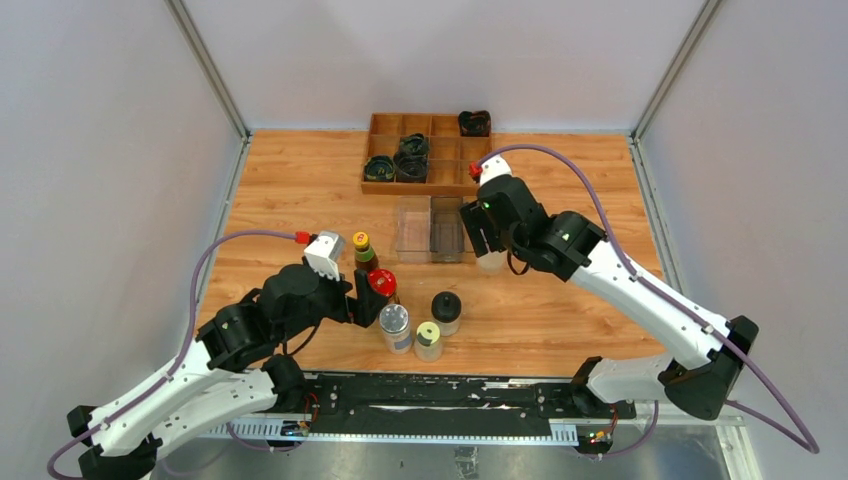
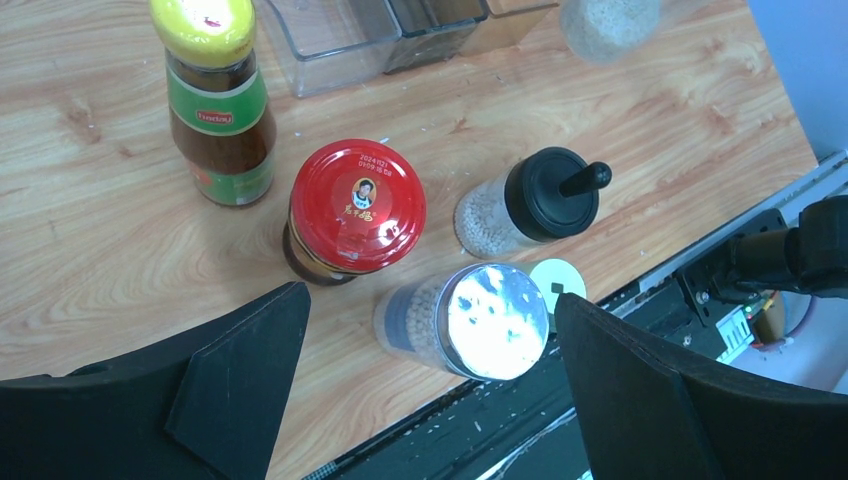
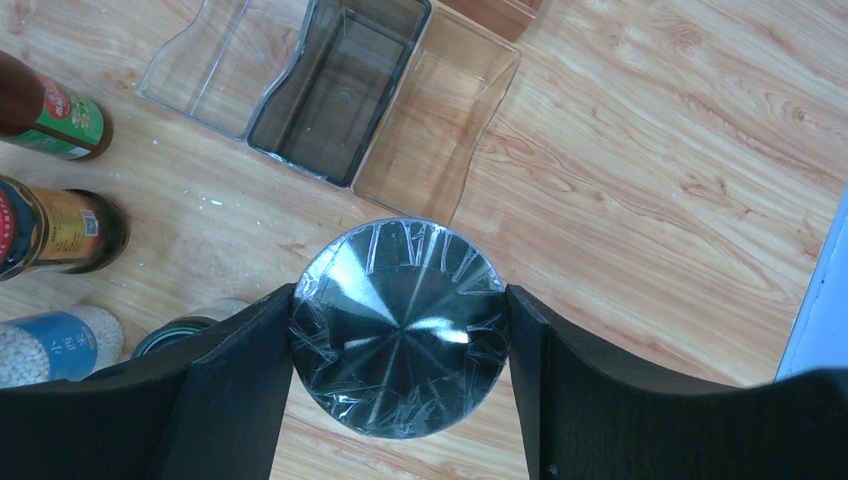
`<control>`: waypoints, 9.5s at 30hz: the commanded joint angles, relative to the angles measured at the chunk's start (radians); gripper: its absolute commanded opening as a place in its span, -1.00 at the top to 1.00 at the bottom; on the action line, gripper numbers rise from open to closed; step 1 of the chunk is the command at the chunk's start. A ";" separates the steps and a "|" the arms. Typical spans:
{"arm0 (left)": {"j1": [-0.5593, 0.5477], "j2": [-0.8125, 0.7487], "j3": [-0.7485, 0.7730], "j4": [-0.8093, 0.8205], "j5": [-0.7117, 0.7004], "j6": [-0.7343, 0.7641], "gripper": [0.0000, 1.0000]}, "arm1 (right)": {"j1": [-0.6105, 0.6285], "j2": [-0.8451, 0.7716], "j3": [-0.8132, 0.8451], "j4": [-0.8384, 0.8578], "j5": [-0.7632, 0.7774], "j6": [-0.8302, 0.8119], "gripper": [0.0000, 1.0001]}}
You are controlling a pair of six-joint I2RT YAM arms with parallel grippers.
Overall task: Organize the condiment bottles
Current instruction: Place the bottle in the storage box, then pick up the bottle from the center of the board.
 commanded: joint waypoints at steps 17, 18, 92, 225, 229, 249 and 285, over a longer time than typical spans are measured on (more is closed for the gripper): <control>-0.009 -0.007 -0.006 0.006 0.020 -0.002 -1.00 | -0.066 0.066 0.093 0.094 -0.018 -0.021 0.61; -0.009 -0.005 -0.004 0.006 0.020 -0.003 -1.00 | -0.069 0.072 0.095 0.098 -0.020 -0.024 0.61; -0.009 0.073 0.004 -0.031 0.012 0.011 -1.00 | -0.359 0.517 0.396 0.250 -0.198 -0.096 0.69; -0.009 0.029 -0.012 -0.029 0.042 0.001 -1.00 | -0.330 0.528 0.146 0.338 -0.223 -0.039 -0.16; -0.009 0.027 -0.012 -0.029 0.041 0.000 -1.00 | -0.327 0.522 0.137 0.339 -0.226 -0.036 -0.35; -0.009 0.016 -0.012 -0.029 0.043 0.000 -1.00 | -0.315 0.428 0.120 0.305 -0.196 -0.059 -1.00; 0.031 0.481 0.372 -0.030 -0.486 0.141 -0.99 | 0.138 -0.336 -0.305 -0.029 0.109 0.167 -1.00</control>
